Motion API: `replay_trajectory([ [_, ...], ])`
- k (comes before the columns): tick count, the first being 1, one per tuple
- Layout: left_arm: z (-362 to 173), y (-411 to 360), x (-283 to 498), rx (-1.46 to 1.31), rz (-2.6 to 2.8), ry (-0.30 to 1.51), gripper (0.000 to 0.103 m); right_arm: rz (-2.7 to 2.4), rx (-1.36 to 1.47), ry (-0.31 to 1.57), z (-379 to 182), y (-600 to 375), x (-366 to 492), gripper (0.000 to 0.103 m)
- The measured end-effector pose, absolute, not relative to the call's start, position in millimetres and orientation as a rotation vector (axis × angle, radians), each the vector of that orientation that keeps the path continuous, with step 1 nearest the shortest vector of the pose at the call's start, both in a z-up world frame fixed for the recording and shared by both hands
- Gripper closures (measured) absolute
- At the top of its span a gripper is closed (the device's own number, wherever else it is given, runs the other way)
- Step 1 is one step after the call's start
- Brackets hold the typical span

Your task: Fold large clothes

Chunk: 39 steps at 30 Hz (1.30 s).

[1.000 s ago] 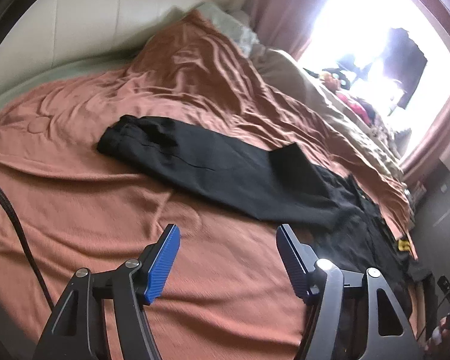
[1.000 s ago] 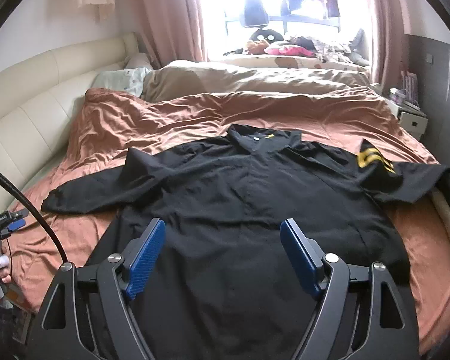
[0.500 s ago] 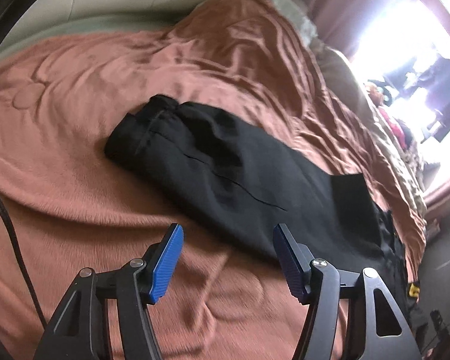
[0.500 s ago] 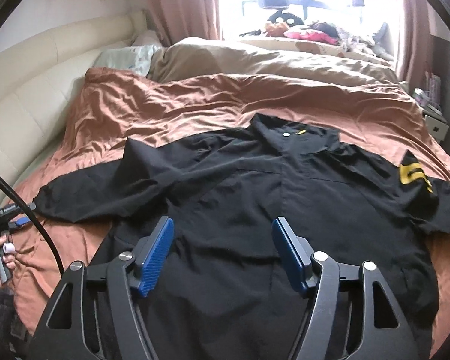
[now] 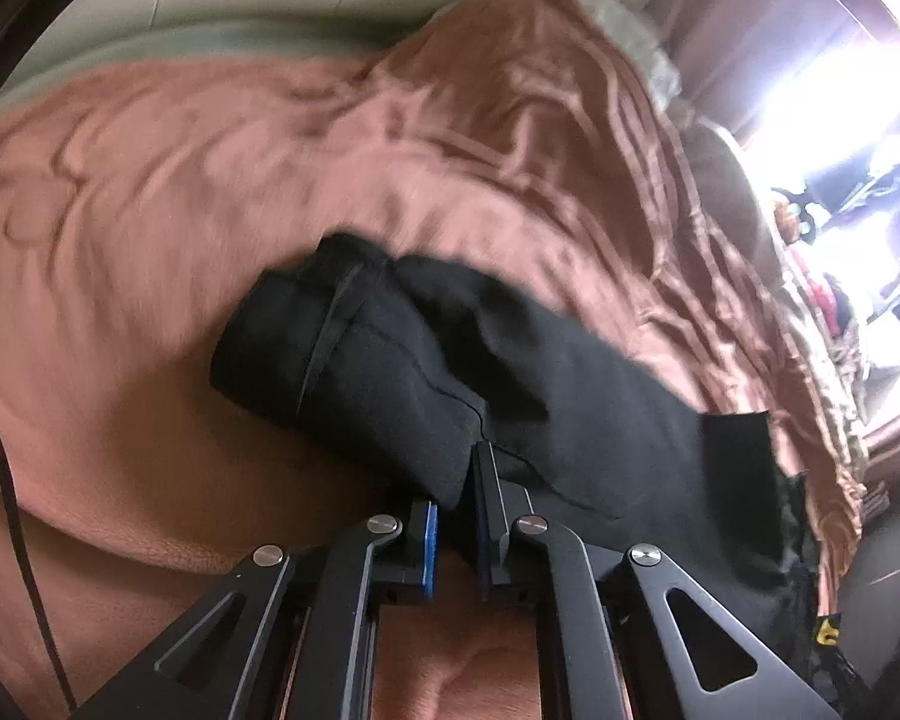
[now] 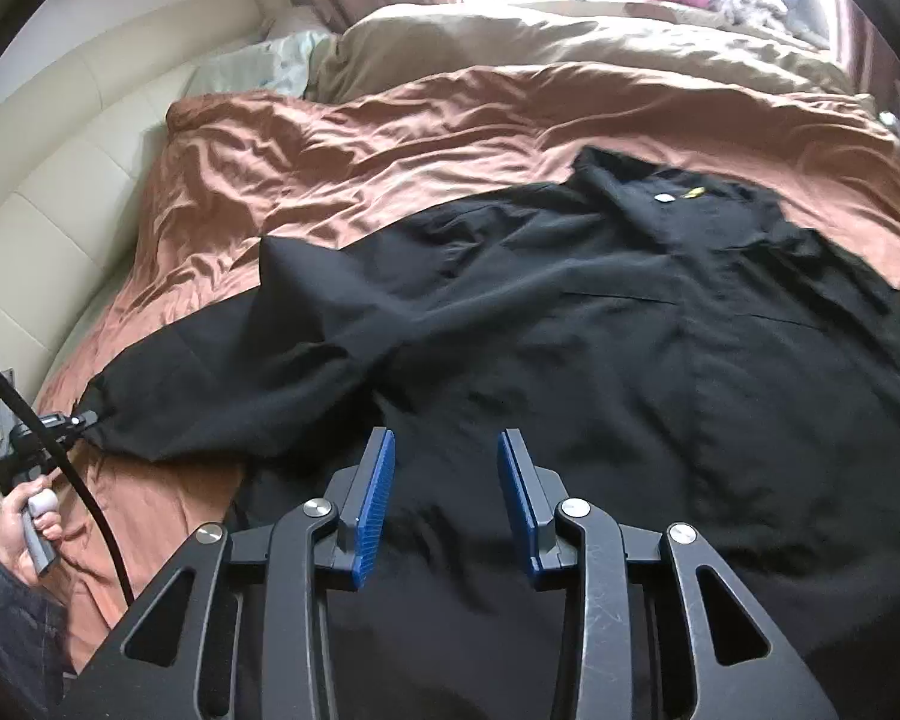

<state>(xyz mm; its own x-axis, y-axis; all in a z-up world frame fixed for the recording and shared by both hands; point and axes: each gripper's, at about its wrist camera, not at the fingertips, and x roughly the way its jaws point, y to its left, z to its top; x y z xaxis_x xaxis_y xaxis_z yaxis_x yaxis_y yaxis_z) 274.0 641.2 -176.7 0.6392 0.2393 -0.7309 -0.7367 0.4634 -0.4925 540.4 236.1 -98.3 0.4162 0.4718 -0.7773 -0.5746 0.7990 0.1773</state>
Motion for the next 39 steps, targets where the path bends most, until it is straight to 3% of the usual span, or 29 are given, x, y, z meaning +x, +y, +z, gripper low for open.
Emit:
replay_trajectory([
  [12,-81.0,623.0,291.5,-0.709,0.583,0.517,0.097,0.673,0.016,1.064,-162.2,296.6,616.5,0.091],
  [19,-40.4,605.9,305.8,-0.656,0.539,0.489,0.097,0.684,0.082,1.196,-208.4,325.1,647.2,0.093],
  [24,-0.7,582.1,316.8,-0.624,0.496,0.441,0.098,0.675,0.064,1.218,-201.2,325.8,651.4,0.093],
  [32,64.9,521.6,349.7,-0.567,0.383,0.371,0.098,0.720,0.151,1.138,-140.7,261.9,631.8,0.091],
  [34,82.3,498.8,363.1,-0.545,0.344,0.363,0.098,0.714,0.167,1.113,-130.0,235.5,629.3,0.079],
  [36,98.3,474.4,377.5,-0.524,0.301,0.357,0.098,0.705,0.176,1.072,-119.5,210.2,627.1,0.036],
  [37,105.5,463.1,385.2,-0.514,0.282,0.355,0.098,0.703,0.185,1.052,-113.3,199.0,625.4,0.029],
  [39,118.3,437.1,400.9,-0.491,0.249,0.353,0.098,0.684,0.197,1.031,-105.8,173.4,622.7,0.028],
])
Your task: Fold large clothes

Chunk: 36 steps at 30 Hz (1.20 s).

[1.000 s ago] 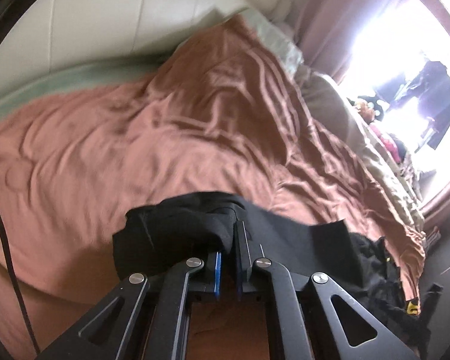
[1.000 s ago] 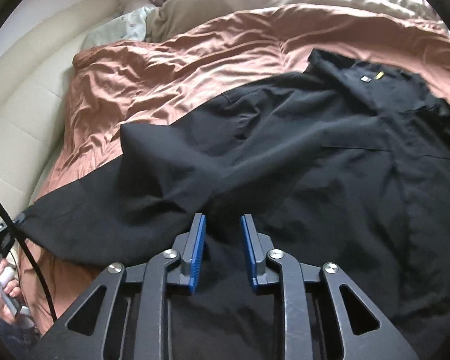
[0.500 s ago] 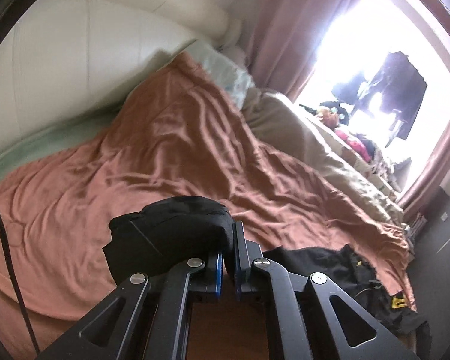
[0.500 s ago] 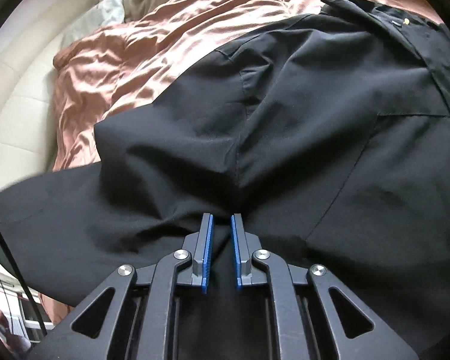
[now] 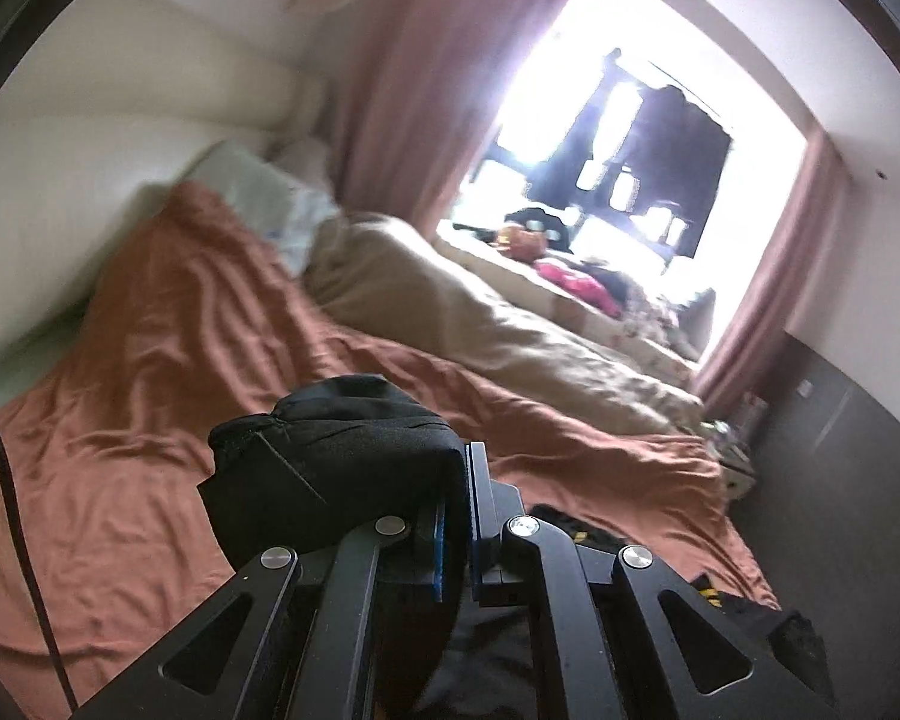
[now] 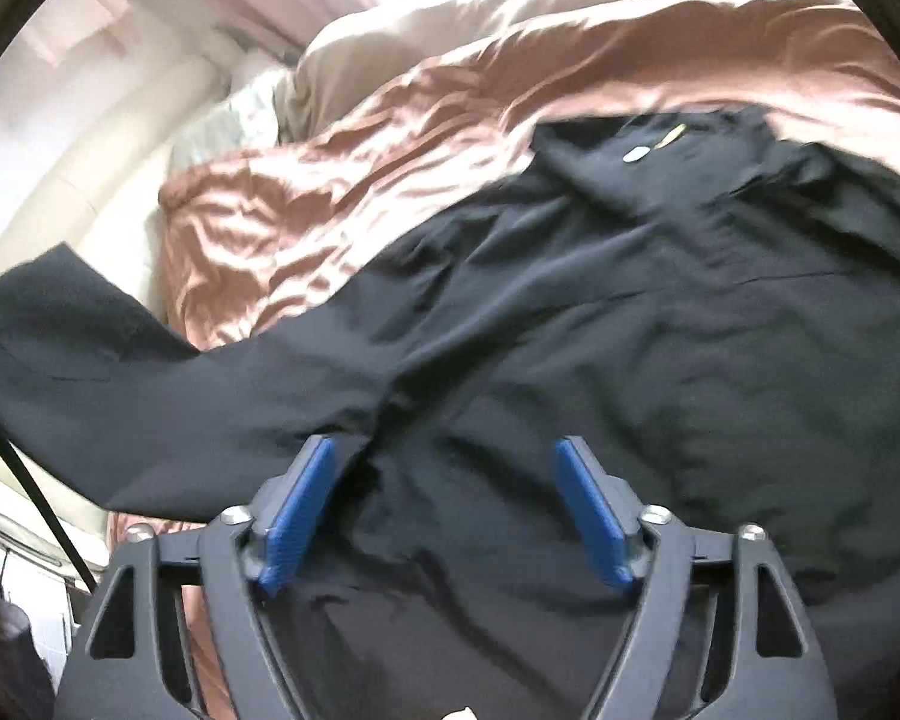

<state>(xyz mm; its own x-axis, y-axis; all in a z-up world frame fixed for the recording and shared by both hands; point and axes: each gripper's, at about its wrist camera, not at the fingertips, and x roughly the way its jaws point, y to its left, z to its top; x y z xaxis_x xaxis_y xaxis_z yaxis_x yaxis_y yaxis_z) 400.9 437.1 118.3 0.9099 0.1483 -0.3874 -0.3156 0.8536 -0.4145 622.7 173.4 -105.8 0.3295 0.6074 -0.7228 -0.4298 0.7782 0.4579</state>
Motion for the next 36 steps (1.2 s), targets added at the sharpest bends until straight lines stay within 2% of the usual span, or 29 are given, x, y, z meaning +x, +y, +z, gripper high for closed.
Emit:
replay_trajectory([
  [14,153.4,274.0,506.9,-0.304,0.059,0.422,0.098,0.619,0.281,0.965,-70.8,24.4,594.2,0.028],
  [20,135.2,217.3,551.0,-0.257,-0.017,0.500,0.098,0.614,0.316,0.944,-67.0,-25.6,584.5,0.028],
  [25,98.3,168.3,582.4,-0.235,-0.135,0.616,0.097,0.598,0.332,0.942,-69.1,-66.7,581.5,0.028],
  [27,74.9,150.4,595.6,-0.227,-0.198,0.706,0.092,0.585,0.332,0.946,-71.7,-78.9,579.1,0.028],
  [28,64.5,143.2,600.5,-0.223,-0.225,0.743,0.084,0.575,0.328,0.950,-73.7,-83.5,578.1,0.028],
  [29,54.6,136.4,604.1,-0.220,-0.247,0.775,0.071,0.568,0.326,0.954,-75.1,-85.3,578.8,0.028],
  [30,44.5,131.4,604.2,-0.215,-0.271,0.801,0.064,0.561,0.324,0.960,-76.8,-87.3,579.4,0.028],
  [32,34.6,124.9,600.4,-0.203,-0.292,0.815,0.035,0.549,0.322,0.968,-77.4,-89.2,580.3,0.028],
  [34,30.1,125.8,594.1,-0.188,-0.291,0.813,0.025,0.537,0.318,0.972,-76.2,-88.4,581.7,0.028],
  [36,28.5,137.4,588.6,-0.185,-0.270,0.811,0.024,0.526,0.310,0.973,-73.0,-84.4,583.3,0.028],
])
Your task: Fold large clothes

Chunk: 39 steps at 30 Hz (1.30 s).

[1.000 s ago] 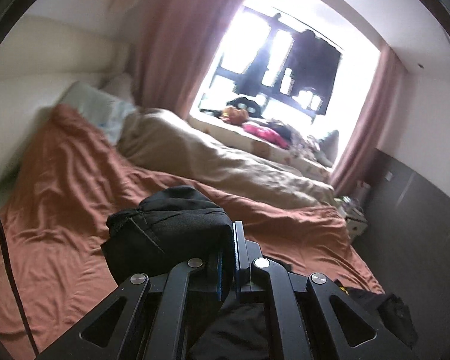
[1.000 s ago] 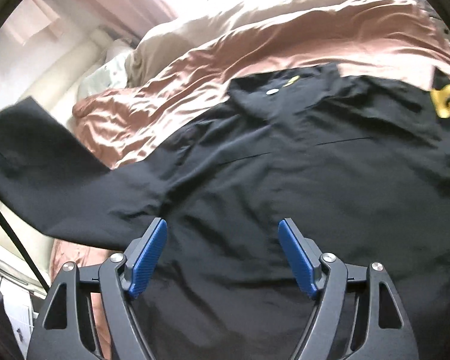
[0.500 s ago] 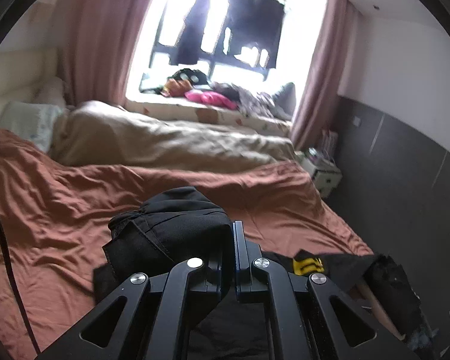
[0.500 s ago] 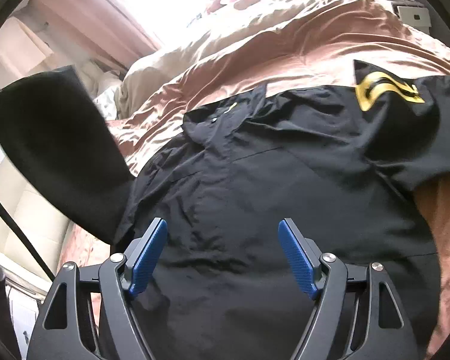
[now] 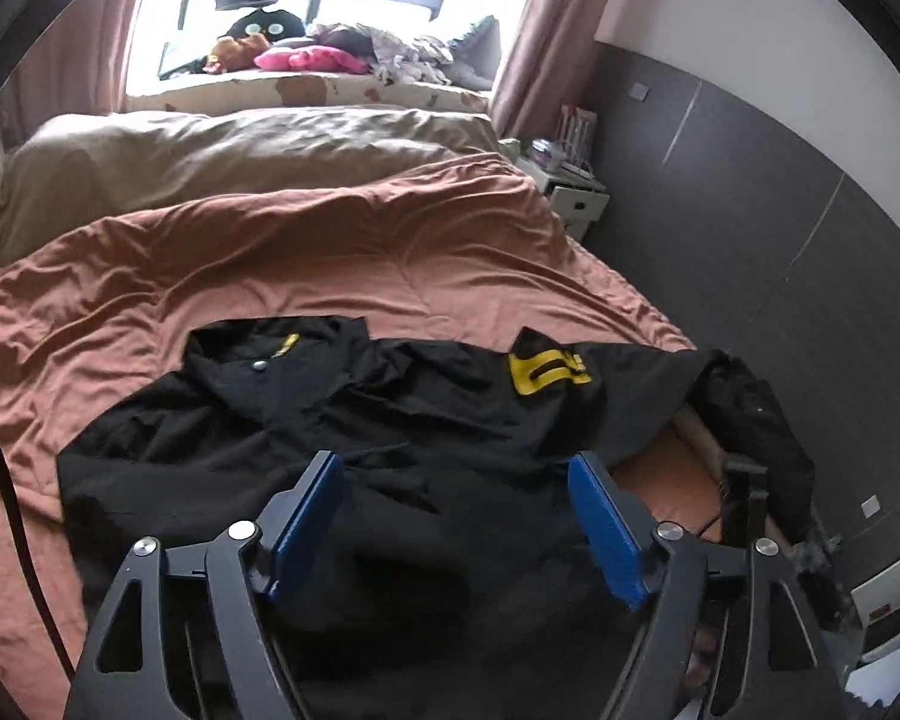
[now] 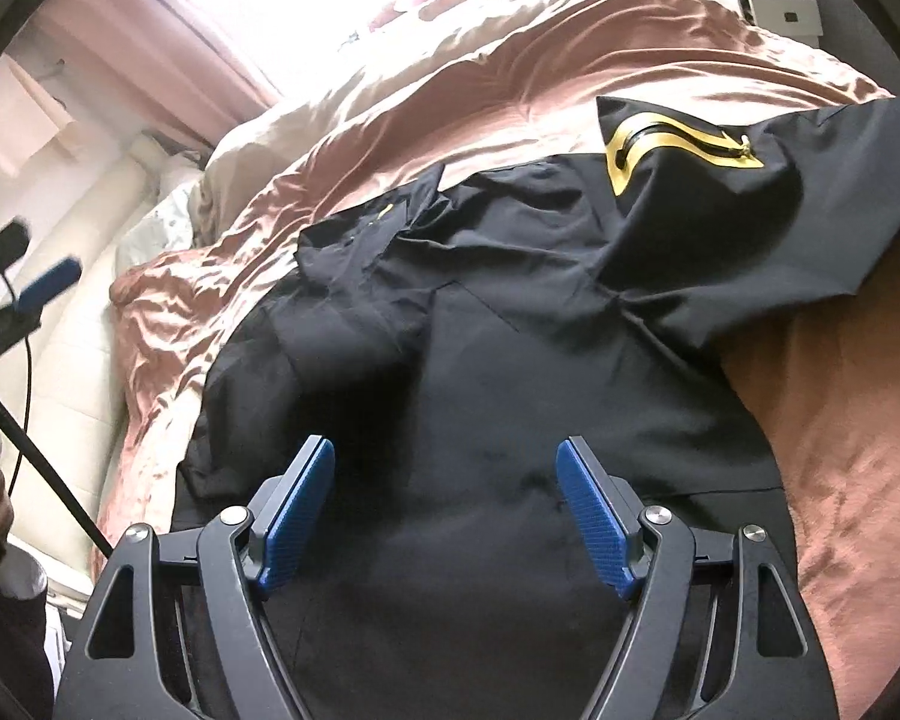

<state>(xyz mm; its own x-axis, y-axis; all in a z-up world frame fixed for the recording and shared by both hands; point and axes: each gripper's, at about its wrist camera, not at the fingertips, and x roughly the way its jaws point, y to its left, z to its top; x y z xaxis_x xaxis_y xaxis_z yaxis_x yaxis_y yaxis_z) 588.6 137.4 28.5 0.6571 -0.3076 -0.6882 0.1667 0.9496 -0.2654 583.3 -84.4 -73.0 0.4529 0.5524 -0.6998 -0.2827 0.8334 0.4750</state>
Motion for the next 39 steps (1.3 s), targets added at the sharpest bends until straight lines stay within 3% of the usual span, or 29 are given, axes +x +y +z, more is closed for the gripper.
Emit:
replay_trajectory([
  [7,15.8,199.9,564.5,-0.183,-0.123,0.823,0.024,0.493,0.188,0.993,-69.7,-42.8,594.7,0.028],
  [21,-75.2,329.8,509.6,-0.322,0.063,0.913,0.027,0.485,-0.163,1.044,-101.9,103.5,606.8,0.028],
  [28,-140.4,359.9,497.2,-0.314,0.142,1.058,0.057,0.388,-0.368,1.080,-142.5,149.4,616.0,0.028],
  [34,-180.6,367.2,493.9,-0.289,0.182,1.150,0.083,0.266,-0.365,0.985,-129.2,138.3,630.5,0.028],
  [39,-188.0,372.4,490.8,-0.295,0.207,1.152,0.085,0.141,-0.247,0.928,-107.6,80.0,643.6,0.028],
])
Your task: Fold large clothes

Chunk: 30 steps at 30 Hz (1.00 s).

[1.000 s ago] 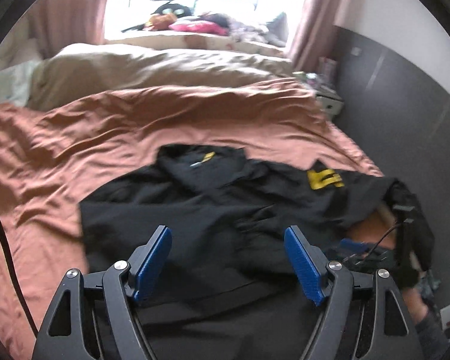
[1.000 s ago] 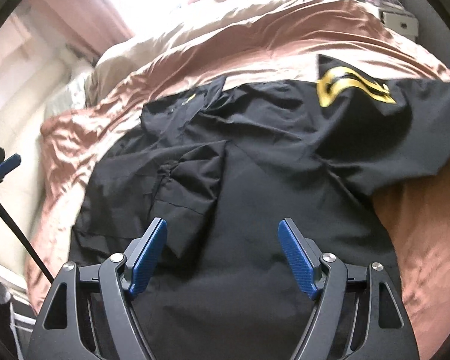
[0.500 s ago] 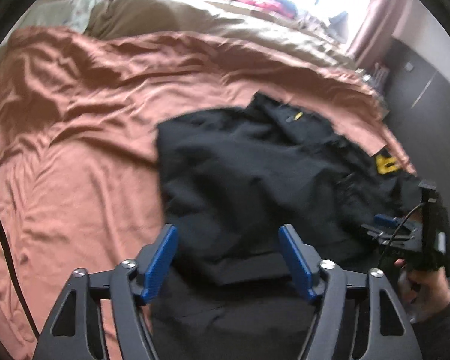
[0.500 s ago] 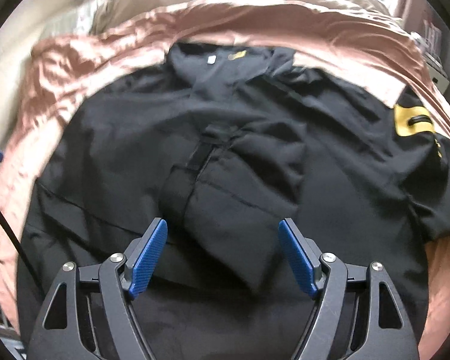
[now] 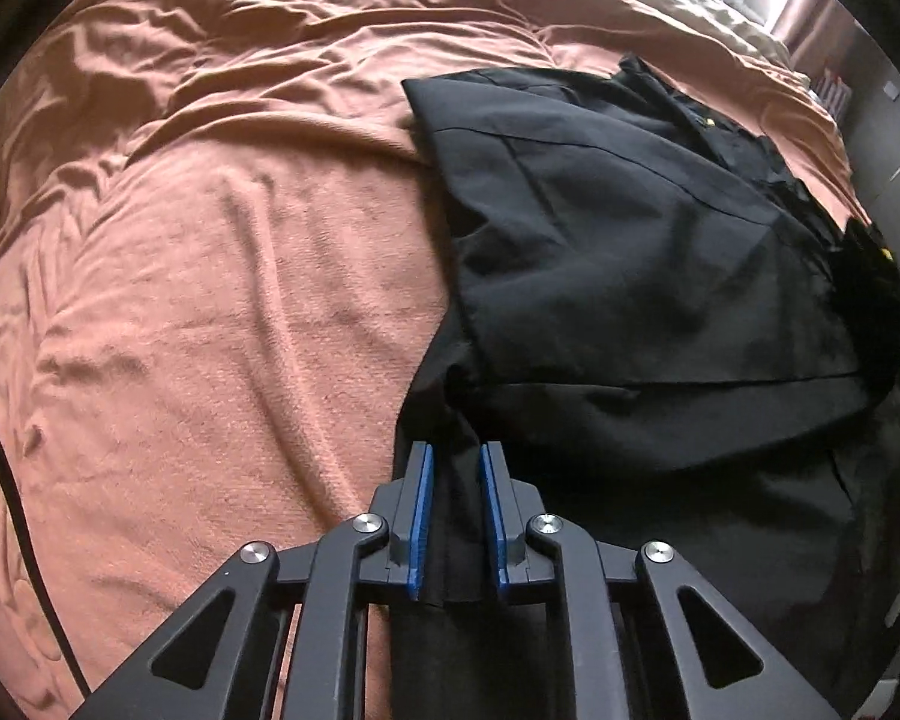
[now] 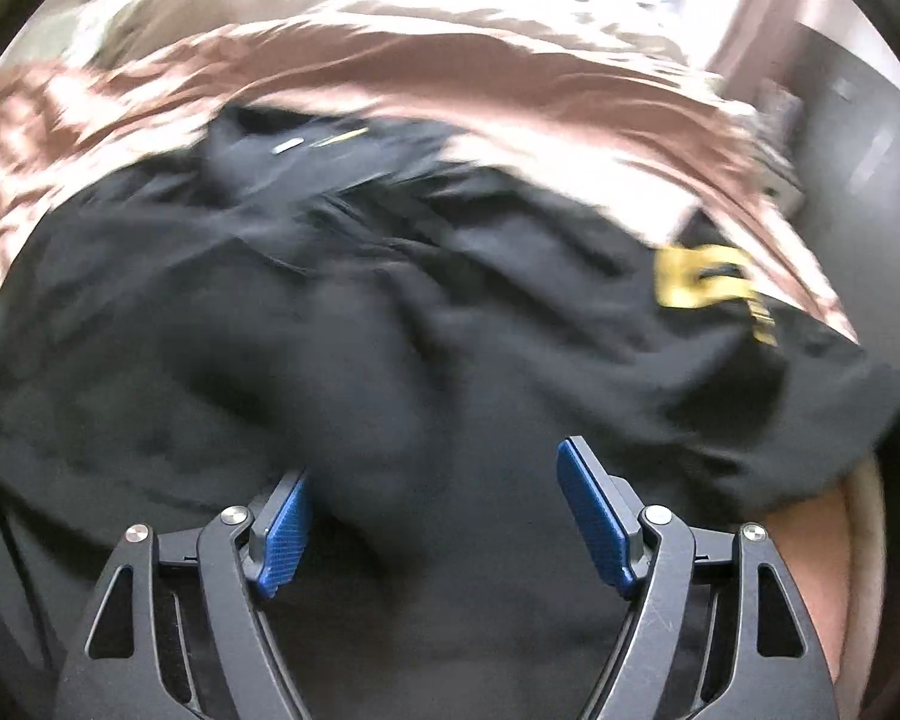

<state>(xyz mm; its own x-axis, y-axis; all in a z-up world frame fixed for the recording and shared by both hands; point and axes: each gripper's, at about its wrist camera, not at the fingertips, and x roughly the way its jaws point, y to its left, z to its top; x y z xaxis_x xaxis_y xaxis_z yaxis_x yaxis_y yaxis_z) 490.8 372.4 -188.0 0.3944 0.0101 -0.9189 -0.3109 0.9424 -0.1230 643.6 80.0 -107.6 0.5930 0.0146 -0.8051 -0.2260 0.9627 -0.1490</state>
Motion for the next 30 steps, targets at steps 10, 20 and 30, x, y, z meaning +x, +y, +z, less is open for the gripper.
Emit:
replay_trajectory([
  [10,-188.3,370.0,490.0,-0.303,0.203,1.140,0.085,0.287,0.172,1.108,-137.1,-10.4,664.5,0.046],
  [20,-192.2,368.6,502.0,-0.281,0.238,1.158,0.085,0.273,0.171,1.101,-159.3,-2.4,705.4,0.086],
  [30,-147.4,350.8,494.2,-0.277,0.250,1.081,0.027,0.236,0.206,0.991,-106.2,-44.3,668.7,0.055],
])
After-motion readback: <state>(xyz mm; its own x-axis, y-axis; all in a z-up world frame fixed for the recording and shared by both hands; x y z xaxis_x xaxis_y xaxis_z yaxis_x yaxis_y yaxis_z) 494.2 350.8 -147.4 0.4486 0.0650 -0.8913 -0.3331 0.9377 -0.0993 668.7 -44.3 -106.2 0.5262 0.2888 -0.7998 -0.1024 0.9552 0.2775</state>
